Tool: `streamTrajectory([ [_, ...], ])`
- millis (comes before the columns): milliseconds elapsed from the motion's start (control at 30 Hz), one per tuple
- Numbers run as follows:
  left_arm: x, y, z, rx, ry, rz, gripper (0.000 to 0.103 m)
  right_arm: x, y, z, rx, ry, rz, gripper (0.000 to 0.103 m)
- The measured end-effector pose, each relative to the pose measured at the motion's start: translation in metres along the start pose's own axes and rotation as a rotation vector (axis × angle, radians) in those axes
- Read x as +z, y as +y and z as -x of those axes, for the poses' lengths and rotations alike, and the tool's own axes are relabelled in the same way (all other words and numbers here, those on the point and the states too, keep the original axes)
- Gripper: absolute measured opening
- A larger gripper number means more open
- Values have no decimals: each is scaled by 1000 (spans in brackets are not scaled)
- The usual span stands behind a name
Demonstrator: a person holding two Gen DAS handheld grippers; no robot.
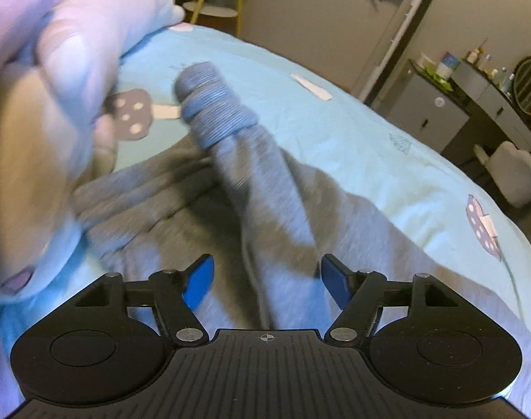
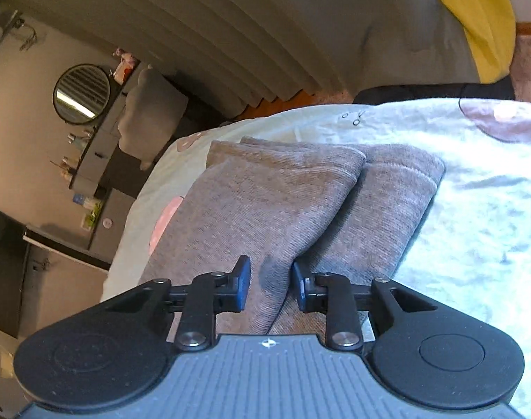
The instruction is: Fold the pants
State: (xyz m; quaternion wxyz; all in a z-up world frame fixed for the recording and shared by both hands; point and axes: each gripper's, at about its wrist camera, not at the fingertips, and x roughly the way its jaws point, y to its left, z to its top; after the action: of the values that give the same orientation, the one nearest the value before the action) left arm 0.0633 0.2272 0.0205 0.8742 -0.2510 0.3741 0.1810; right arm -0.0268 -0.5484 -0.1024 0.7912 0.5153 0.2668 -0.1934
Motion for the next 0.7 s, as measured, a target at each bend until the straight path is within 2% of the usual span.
streamTrajectory([
  [67, 7, -5, -11, 1, 4, -11, 82, -1, 1, -2, 4, -5, -15, 30],
  [100, 10, -7, -19, 12, 17, -10, 74, -1, 2, -3, -3, -6, -15, 30],
  [133, 12, -8, -24, 21, 42, -1, 63, 0, 6, -5, -14, -5, -8, 30],
  [167, 13, -8, -30, 12, 73, 6, 27, 1, 10, -6, -23, -2, 7, 29],
  [200, 15, -7, -34, 15, 99, 18, 12, 3, 15, -6, -35, 1, 28, 20],
  [233, 17, -6, -32, 27, 105, 37, 12, 4, 21, -6, -51, 2, 58, 6],
  [300, 20, -4, -17, 20, 60, 55, 11, 9, 31, 0, -52, -9, 95, 6],
  [400, 25, 3, 22, -27, -20, 43, 11, 18, 38, 22, 41, -60, 64, 5],
  [500, 20, 19, 43, -31, -15, 33, 11, 18, 44, 42, 49, -99, 138, 5],
  [567, 8, 27, 39, 9, 22, -15, 12, 15, 40, 48, 10, -109, 186, 5],
  [667, -15, 30, 17, 116, 100, -99, 13, 7, 25, 44, -109, -88, 226, 5],
  [700, -23, 30, 10, 144, 111, -121, 17, 4, 20, 40, -148, -66, 239, 5],
])
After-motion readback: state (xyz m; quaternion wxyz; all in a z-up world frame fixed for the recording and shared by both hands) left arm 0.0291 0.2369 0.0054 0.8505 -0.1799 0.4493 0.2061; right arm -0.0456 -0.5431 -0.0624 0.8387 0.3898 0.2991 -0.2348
